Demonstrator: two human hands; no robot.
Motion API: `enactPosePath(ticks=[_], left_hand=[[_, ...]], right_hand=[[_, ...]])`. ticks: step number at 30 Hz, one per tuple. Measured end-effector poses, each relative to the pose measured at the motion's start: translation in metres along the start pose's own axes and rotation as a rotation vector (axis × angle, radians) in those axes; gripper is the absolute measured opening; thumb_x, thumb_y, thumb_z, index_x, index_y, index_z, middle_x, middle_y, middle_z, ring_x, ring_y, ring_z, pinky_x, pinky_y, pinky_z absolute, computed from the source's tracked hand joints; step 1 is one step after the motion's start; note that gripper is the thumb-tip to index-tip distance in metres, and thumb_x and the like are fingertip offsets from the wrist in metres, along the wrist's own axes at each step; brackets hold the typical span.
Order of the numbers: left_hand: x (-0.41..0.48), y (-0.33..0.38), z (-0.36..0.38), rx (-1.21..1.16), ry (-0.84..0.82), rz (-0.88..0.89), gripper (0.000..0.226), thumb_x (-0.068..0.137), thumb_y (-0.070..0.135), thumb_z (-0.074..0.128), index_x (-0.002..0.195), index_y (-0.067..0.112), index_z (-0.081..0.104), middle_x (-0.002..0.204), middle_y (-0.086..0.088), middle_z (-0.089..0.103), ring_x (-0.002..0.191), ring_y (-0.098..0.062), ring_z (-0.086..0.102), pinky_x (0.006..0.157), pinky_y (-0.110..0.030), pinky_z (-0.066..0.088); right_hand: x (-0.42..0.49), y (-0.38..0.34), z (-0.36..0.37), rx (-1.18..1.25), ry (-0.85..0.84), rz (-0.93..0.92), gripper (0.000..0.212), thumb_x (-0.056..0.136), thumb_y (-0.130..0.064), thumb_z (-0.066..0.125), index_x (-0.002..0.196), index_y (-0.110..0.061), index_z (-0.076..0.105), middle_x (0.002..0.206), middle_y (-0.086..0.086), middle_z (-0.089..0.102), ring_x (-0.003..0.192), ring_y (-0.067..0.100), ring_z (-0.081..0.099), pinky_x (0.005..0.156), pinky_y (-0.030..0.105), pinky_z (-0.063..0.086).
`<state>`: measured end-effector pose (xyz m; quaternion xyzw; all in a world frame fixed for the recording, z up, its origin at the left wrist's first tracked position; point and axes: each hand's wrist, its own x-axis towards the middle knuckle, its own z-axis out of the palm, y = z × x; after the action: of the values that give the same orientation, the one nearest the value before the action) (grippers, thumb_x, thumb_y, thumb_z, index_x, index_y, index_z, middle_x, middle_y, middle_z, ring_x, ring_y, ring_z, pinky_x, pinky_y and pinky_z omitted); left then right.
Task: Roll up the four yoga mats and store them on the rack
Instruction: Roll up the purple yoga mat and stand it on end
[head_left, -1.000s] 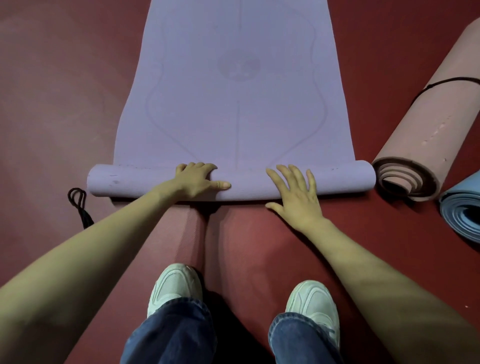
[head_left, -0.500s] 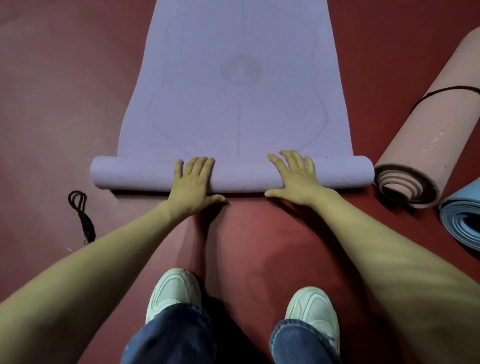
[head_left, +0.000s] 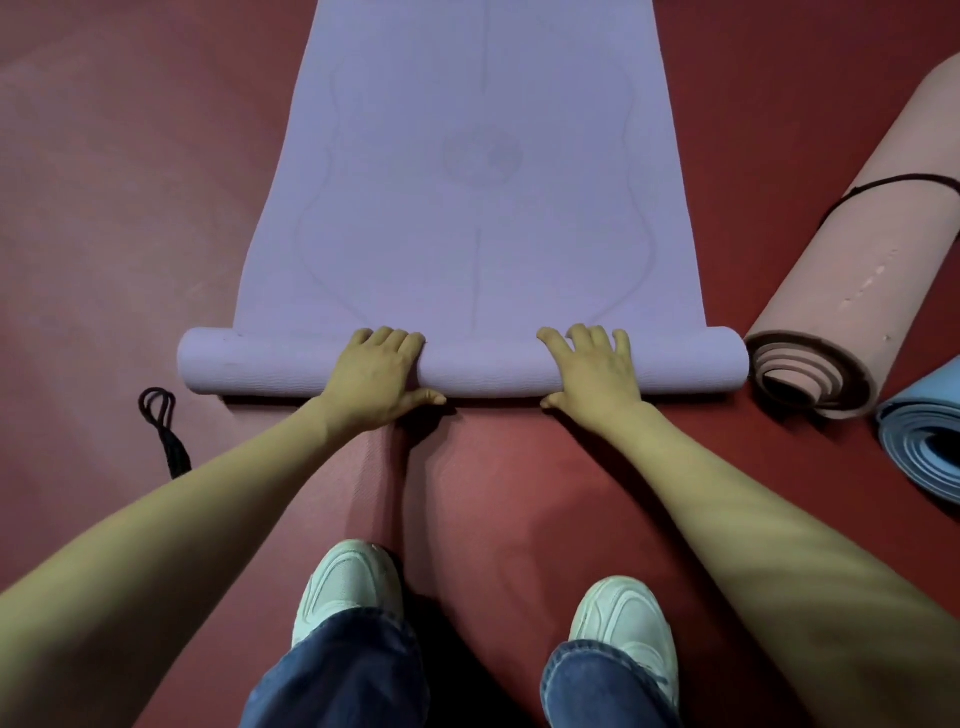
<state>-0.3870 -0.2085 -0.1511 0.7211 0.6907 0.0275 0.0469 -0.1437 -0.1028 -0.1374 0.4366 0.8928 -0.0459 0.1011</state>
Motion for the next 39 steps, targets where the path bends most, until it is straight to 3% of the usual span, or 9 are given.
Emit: enactPosePath(ticks=[4, 7, 11, 16, 21, 26, 30, 35, 39], left_hand=[[-0.032, 0.006, 0.006, -0.008, 0.023, 0.048, 0.091, 0.079, 0.083, 0.019, 0.097, 0.005, 0.063, 0.085, -0.01, 0.065, 0.077, -0.03, 0.062, 0.072, -0.038, 0.048], [-0.061, 0.016, 0.01, -0.032, 0.031, 0.062, 0.088, 0.081, 0.082, 0.021, 0.099, 0.006, 0.062, 0.085, -0.008, 0.065, 0.077, -0.029, 0.061, 0.074, -0.038, 0.041], [-0.089, 0.03, 0.012, -0.054, 0.017, 0.09, 0.081, 0.081, 0.08, 0.028, 0.097, 0.008, 0.062, 0.082, -0.006, 0.065, 0.074, -0.028, 0.061, 0.073, -0.034, 0.035], [-0.115, 0.041, 0.015, -0.085, -0.017, 0.115, 0.077, 0.075, 0.08, 0.037, 0.096, 0.011, 0.064, 0.081, -0.001, 0.066, 0.072, -0.024, 0.062, 0.072, -0.029, 0.035], [-0.115, 0.044, 0.008, -0.137, -0.076, 0.121, 0.08, 0.074, 0.085, 0.032, 0.096, 0.016, 0.065, 0.082, 0.003, 0.066, 0.074, -0.019, 0.063, 0.065, -0.027, 0.05], [-0.085, 0.032, -0.012, -0.287, -0.364, 0.016, 0.113, 0.046, 0.101, 0.016, 0.118, 0.024, 0.057, 0.109, 0.008, 0.063, 0.105, -0.013, 0.055, 0.085, -0.03, 0.042], [-0.075, 0.027, -0.011, -0.295, -0.478, -0.01, 0.113, 0.043, 0.102, 0.019, 0.122, 0.029, 0.053, 0.116, 0.01, 0.061, 0.11, -0.012, 0.053, 0.09, -0.031, 0.042], [-0.096, 0.032, -0.003, -0.183, -0.079, 0.026, 0.09, 0.079, 0.085, 0.025, 0.122, 0.015, 0.061, 0.114, -0.002, 0.066, 0.101, -0.023, 0.063, 0.088, -0.032, 0.041], [-0.112, 0.054, 0.013, -0.151, 0.116, -0.085, 0.063, 0.097, 0.058, 0.029, 0.129, 0.012, 0.057, 0.125, -0.009, 0.06, 0.113, -0.029, 0.054, 0.101, -0.041, 0.033]], right_hand=[[-0.035, -0.007, 0.008, 0.04, 0.018, -0.029, 0.085, 0.068, -0.048, 0.076, 0.14, -0.027, 0.037, 0.124, 0.009, 0.049, 0.115, 0.029, 0.043, 0.102, 0.043, 0.022], [-0.064, -0.012, 0.02, 0.05, 0.067, -0.031, 0.09, 0.045, -0.047, 0.088, 0.125, -0.023, 0.056, 0.103, 0.01, 0.059, 0.094, 0.031, 0.055, 0.091, 0.044, 0.034], [-0.097, -0.016, 0.03, 0.076, 0.095, -0.041, 0.092, 0.03, -0.052, 0.089, 0.114, -0.024, 0.062, 0.092, 0.006, 0.062, 0.081, 0.028, 0.059, 0.082, 0.038, 0.027], [-0.127, -0.019, 0.033, 0.127, -0.031, -0.048, 0.09, 0.037, -0.055, 0.085, 0.118, -0.029, 0.058, 0.096, 0.002, 0.06, 0.087, 0.025, 0.058, 0.084, 0.037, 0.024], [-0.136, -0.018, 0.036, 0.178, -0.043, -0.024, 0.09, 0.041, -0.052, 0.083, 0.123, -0.029, 0.054, 0.104, 0.004, 0.06, 0.097, 0.026, 0.058, 0.092, 0.036, 0.023], [-0.146, -0.026, 0.046, 0.194, 0.101, 0.066, 0.107, 0.041, -0.043, 0.089, 0.134, -0.022, 0.041, 0.129, 0.01, 0.049, 0.123, 0.03, 0.042, 0.109, 0.049, 0.014], [-0.136, -0.022, 0.049, 0.178, 0.104, 0.067, 0.101, 0.039, -0.046, 0.09, 0.127, -0.023, 0.047, 0.122, 0.008, 0.054, 0.117, 0.028, 0.047, 0.106, 0.048, 0.019], [-0.114, -0.012, 0.028, 0.211, -0.027, 0.027, 0.093, 0.054, -0.051, 0.082, 0.136, -0.031, 0.042, 0.13, 0.0, 0.046, 0.126, 0.024, 0.04, 0.108, 0.037, 0.007], [-0.087, -0.002, 0.006, 0.279, -0.269, 0.013, 0.094, 0.061, -0.055, 0.076, 0.141, -0.036, 0.03, 0.133, -0.003, 0.039, 0.127, 0.019, 0.031, 0.108, 0.035, 0.01]])
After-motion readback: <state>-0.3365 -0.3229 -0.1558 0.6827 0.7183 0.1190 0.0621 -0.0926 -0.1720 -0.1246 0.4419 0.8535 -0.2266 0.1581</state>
